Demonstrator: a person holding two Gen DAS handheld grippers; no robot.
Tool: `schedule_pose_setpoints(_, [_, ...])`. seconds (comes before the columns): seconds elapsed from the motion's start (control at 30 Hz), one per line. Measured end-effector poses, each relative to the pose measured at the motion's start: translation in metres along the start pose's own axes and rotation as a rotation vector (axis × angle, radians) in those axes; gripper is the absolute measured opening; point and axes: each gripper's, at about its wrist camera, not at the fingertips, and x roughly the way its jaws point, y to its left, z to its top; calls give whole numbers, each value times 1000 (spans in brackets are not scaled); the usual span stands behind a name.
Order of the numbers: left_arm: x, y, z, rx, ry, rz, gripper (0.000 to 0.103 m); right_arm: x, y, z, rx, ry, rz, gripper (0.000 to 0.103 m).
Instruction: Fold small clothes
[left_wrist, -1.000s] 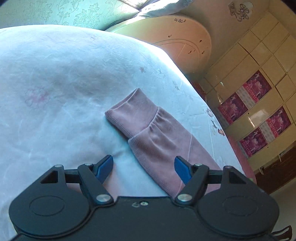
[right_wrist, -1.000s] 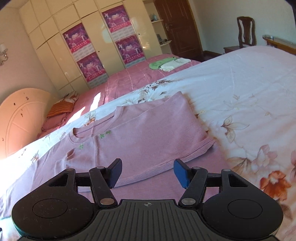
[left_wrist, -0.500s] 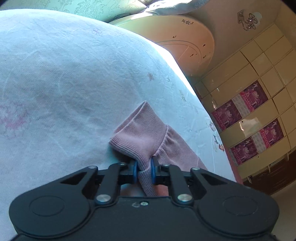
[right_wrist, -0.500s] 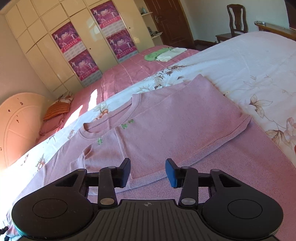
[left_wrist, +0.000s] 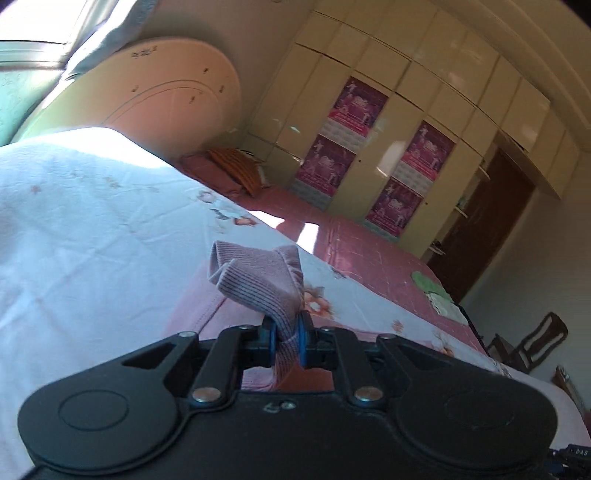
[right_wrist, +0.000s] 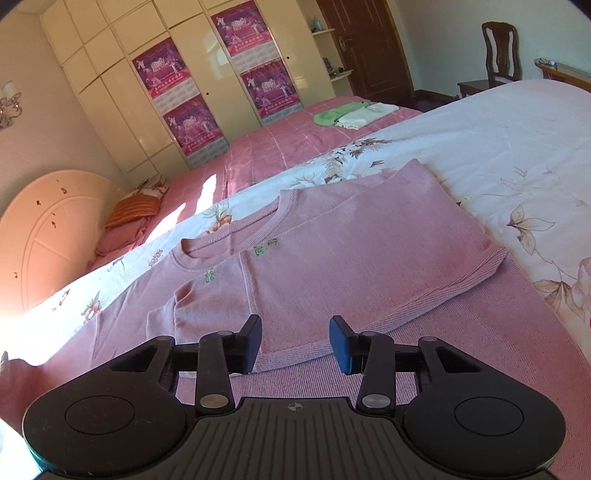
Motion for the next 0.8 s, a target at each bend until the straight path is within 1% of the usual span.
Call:
schedule_pose_setpoints(0.13, [27,-94,-33,103,48,-104,10,-1,-16,7,6,9,42,42])
schedule_pose_setpoints(0.23, [48,-144,-62,138,80,-161,10,-2,-33,12,26,32,66,42])
schedule_pose_setpoints(0.33, [71,-182,-87,176,130,-192,10,-7,-49,15,41,45,94,42])
schedule_pose_setpoints(0.4, [84,-200,-104,205,162,-200,10,-10,-61,18,56,45,110,42])
schedule_pose_setpoints(0.47, [101,-216,-121,231,213,-205,10,-11,-71,22,79,55,140,42])
schedule_pose_setpoints(0.5, [108,-224,-130,250,239,-206,12,-10,-75,24,90,62,150,42])
schedule_pose_setpoints(0.53, [115,-230,-138,271,269,-214,14,-7,-79,27,100,73,166,42])
schedule_pose_setpoints(0.57, [122,-235,-147,292,305,-212,23,-5,-81,28,106,82,180,42])
schedule_pose_setpoints(0.6, [124,-240,-155,310,331,-206,43,-2,-83,30,115,93,196,42])
schedule_pose_setpoints(0.63, [119,-243,-160,331,332,-213,54,1,-84,32,123,105,211,42])
schedule_pose_setpoints(0.7, [98,-241,-162,363,276,-221,55,9,-82,34,128,126,247,42])
schedule_pose_setpoints(0.8, [65,-209,-150,350,211,-168,55,22,-67,34,96,152,294,42])
